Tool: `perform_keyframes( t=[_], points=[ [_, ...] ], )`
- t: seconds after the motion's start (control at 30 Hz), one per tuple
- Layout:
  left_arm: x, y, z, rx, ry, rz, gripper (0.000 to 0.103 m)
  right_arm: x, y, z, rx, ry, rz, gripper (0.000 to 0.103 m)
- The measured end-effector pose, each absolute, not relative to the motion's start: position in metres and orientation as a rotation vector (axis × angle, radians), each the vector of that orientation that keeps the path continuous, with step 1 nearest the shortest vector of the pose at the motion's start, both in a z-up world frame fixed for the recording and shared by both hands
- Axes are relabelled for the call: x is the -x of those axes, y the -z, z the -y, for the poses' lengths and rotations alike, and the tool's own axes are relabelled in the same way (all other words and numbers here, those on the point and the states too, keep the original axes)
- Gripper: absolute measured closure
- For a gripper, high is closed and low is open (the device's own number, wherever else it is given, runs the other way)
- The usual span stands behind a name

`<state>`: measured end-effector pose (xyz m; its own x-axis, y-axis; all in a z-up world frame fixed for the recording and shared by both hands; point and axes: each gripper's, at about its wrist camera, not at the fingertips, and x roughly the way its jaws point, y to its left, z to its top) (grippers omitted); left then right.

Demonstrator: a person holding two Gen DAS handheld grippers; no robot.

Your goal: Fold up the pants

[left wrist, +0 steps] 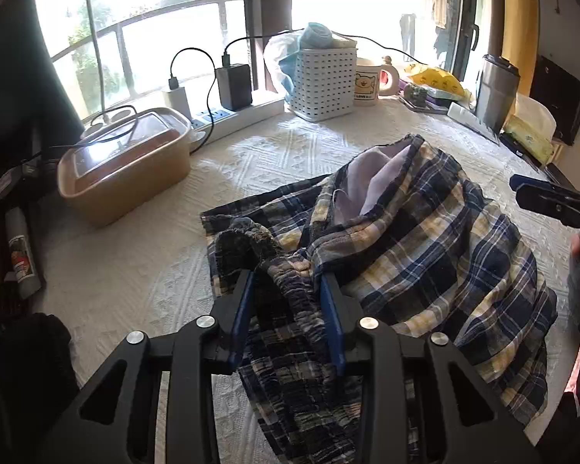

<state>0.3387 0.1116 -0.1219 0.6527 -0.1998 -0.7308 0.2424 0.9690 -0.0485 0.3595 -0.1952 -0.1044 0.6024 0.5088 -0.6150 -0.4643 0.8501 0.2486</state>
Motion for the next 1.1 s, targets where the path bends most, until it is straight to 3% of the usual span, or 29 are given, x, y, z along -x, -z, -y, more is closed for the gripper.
perform_keyframes(
  t=[0.17, 0.27, 0.67, 0.93, 1.1],
  points=[
    [-0.334, 0.121, -0.112, -0.054, 0.275, -0.812, 0.09, -0.373, 0.111, 0.194, -0.072, -0.565, -0.751, 0.016],
    [-0.334, 0.111, -0.129, -0.013, 0.245, -0.78, 0.093, -0.376, 0.114, 0.19, -0.062, -0.571, -0.755, 0.017],
    [-0.372, 0.128, -0.157, 0.008, 0.171, -0.837, 0.092, -0.416, 0.089, 0.146, 0.141, -0.604, -0.725, 0.017],
    [-0.365, 0.136, -0.168, 0.04, 0.164, -0.841, 0.088, -0.479, 0.135, 0.116, 0.328, -0.536, -0.861, 0.017],
    [-0.37, 0.14, -0.171, 0.059, 0.175, -0.853, 0.086, -0.485, 0.144, 0.119, 0.339, -0.514, -0.846, 0.017]
  ],
)
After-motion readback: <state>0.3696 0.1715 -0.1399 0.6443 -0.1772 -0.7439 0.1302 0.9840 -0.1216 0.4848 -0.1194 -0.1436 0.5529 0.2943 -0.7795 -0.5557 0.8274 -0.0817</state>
